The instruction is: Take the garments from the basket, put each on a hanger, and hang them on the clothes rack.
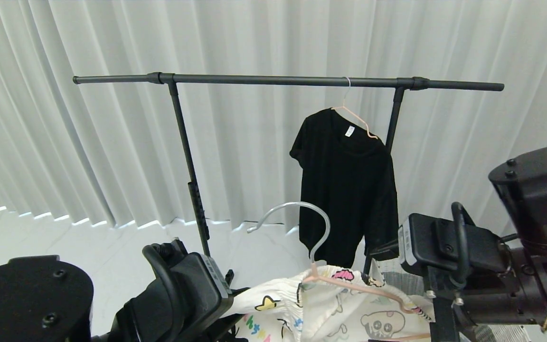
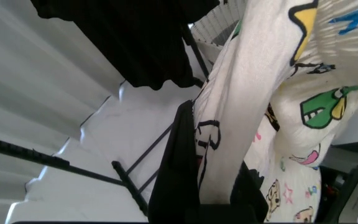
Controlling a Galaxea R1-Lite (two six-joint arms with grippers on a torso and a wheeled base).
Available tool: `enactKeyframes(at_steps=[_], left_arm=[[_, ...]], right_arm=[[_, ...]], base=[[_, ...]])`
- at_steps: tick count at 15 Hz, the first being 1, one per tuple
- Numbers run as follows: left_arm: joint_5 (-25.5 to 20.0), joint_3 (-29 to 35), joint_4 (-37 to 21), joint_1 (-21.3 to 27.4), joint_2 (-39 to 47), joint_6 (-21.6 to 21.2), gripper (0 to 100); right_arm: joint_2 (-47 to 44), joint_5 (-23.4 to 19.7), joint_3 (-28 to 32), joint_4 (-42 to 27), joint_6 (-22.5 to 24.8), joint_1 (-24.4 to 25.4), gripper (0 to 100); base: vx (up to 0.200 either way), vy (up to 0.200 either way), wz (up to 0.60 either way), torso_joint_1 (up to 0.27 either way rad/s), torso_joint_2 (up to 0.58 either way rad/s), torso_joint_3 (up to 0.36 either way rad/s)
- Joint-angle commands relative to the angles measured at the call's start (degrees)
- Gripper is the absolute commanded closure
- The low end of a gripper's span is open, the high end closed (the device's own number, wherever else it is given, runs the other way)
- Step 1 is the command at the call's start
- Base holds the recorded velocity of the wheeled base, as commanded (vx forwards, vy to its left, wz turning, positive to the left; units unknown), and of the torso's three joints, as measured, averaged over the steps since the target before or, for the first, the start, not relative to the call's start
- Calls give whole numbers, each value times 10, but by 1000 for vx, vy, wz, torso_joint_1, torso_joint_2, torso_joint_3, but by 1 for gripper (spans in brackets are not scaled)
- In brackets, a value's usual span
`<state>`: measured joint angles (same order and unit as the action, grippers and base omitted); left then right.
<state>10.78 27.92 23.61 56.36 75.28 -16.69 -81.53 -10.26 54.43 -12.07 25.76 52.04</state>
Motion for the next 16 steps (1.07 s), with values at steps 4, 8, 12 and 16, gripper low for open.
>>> enactKeyframes(at_steps=[4,8,12,16], left_arm=[[0,-1,2,0,2,0,100],[0,-1,2,0,2,0,100],[0,1,3,0,1,0,100],[0,-1,19,2,2,-1,100]], right_arm=[[-61,9,36,-1,-3,2,0],[-64,8,36,-1,-4,2,0],[-64,9,37,2,-3,2,100],[-64,9,32,60,1,3,100]], base=[[0,0,0,0,0,0],[0,0,0,0,0,0],[0,0,0,0,0,0],[0,0,0,0,0,0]])
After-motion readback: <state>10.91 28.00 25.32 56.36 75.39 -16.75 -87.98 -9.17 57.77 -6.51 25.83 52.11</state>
